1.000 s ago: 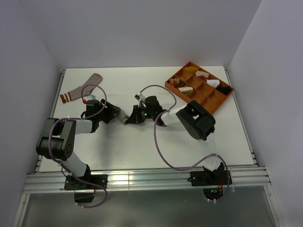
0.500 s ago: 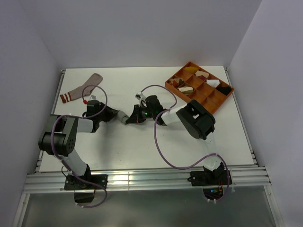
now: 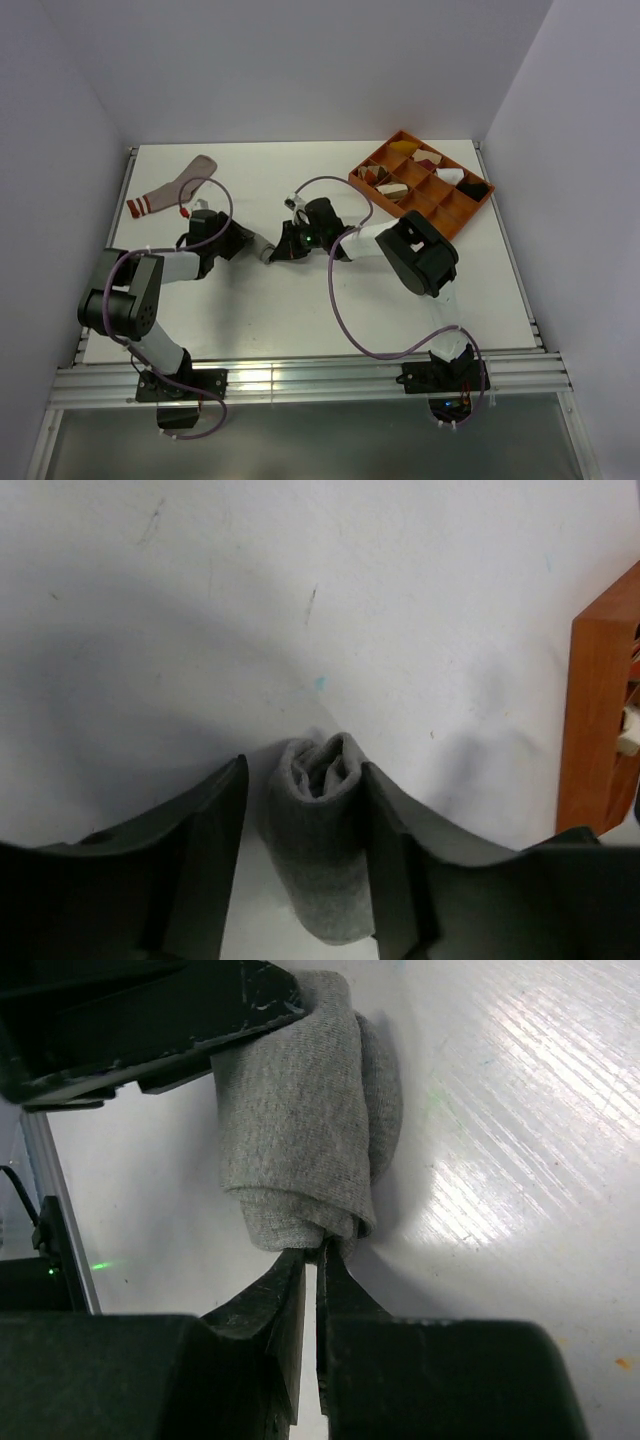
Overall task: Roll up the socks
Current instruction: Roll the sock at the center of the board, then pick up the sock at the center of the board.
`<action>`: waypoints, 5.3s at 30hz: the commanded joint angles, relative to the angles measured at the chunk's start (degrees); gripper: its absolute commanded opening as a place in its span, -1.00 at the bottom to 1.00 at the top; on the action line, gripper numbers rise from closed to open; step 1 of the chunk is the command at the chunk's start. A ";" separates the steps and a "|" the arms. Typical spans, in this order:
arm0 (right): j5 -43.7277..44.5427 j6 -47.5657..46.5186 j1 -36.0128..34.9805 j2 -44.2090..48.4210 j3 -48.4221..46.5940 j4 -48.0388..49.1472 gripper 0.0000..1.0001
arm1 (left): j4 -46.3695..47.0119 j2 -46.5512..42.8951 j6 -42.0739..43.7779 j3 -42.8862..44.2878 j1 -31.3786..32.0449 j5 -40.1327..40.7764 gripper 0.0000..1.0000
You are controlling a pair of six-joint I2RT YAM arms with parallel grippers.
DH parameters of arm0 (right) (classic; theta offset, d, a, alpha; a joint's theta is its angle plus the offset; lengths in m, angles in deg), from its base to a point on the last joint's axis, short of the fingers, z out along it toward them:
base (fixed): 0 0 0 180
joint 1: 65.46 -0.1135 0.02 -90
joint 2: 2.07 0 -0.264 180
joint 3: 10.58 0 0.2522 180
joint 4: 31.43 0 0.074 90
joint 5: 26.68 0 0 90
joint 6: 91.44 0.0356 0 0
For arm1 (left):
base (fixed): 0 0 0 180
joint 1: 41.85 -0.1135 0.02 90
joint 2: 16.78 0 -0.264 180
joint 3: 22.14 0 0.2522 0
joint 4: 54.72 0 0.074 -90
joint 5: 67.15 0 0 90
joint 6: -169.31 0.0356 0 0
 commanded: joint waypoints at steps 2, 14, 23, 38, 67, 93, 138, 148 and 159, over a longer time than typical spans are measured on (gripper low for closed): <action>3.75 -2.70 -0.06 1.41 -2.30 -3.84 -0.94 | -4.64 -2.17 2.28 1.63 3.10 0.97 0.24; 5.59 -1.38 -0.15 1.32 -2.56 -3.05 -1.00 | -9.12 -12.09 2.45 -0.39 5.13 8.87 0.34; 5.51 -1.56 -0.41 0.80 -3.09 -3.84 -1.00 | -7.28 -17.91 13.35 -3.73 8.10 11.60 0.09; 5.33 -1.73 -0.68 0.45 -4.06 -4.46 -1.00 | -8.42 -13.43 21.71 -1.45 15.94 19.78 0.07; 5.33 -3.49 -2.00 0.01 -5.90 -7.09 -1.00 | -6.49 -8.59 22.85 0.22 18.05 23.81 -0.40; 4.36 -3.75 -2.17 -0.17 -6.43 -6.74 -1.00 | -4.20 -7.89 22.15 -0.22 17.87 22.68 -0.84; 7.53 -8.94 -4.81 0.62 -3.79 -4.02 -1.00 | -17.20 -23.72 -2.98 -3.91 6.54 15.31 0.58; 7.61 -9.20 -5.07 0.45 -4.14 -4.45 -1.00 | -14.06 -15.27 -6.85 -2.33 1.96 9.06 0.47; 7.00 -9.03 -5.25 -0.34 -4.76 -4.54 -1.00 | -7.82 -9.21 -6.94 -2.76 1.87 9.32 0.39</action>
